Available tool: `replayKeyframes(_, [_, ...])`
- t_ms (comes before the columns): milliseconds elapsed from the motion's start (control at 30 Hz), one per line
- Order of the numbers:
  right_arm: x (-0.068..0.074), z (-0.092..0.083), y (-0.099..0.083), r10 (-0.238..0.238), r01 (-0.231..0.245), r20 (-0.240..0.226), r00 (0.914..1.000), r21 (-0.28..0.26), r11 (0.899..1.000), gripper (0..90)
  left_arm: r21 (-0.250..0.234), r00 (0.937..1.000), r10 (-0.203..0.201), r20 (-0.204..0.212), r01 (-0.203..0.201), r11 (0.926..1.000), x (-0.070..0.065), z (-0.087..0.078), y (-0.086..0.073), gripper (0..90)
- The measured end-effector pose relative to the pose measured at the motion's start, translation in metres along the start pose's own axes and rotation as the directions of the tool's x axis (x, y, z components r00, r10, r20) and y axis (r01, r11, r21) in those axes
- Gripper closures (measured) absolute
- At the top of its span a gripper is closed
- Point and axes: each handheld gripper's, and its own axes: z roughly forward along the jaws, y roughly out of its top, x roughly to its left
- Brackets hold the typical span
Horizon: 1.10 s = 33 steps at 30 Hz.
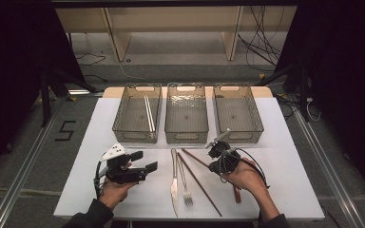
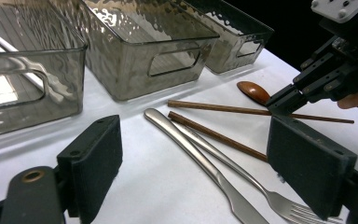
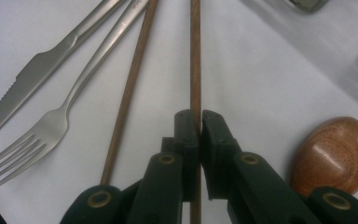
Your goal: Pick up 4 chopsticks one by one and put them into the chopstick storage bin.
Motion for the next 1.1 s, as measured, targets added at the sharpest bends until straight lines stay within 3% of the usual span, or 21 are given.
replayKeyframes(467, [0.001,-0.002,0.001,-0.004,0.004,-0.005,1.0,-0.01,1.0,86.2,0.013,0.9997,-0.023,0.003,0.022,0.9997,0.0,0.002,0.0,18.2])
replayKeyframes(933, [0.005,0.022,-0.001,-0.005,0.006,-0.013,0.9999,0.107,0.994,86.0,0.006,0.9998,-0.018,0.0,0.018,0.9998,0.001,0.001,0.0,18.2])
replayKeyframes(1100, [0.006,0.023,-0.001,-0.002,0.004,-0.021,0.9998,0.116,0.993,85.9,0.006,0.9999,-0.017,0.001,0.017,0.9998,0.001,0.001,0.0,18.3])
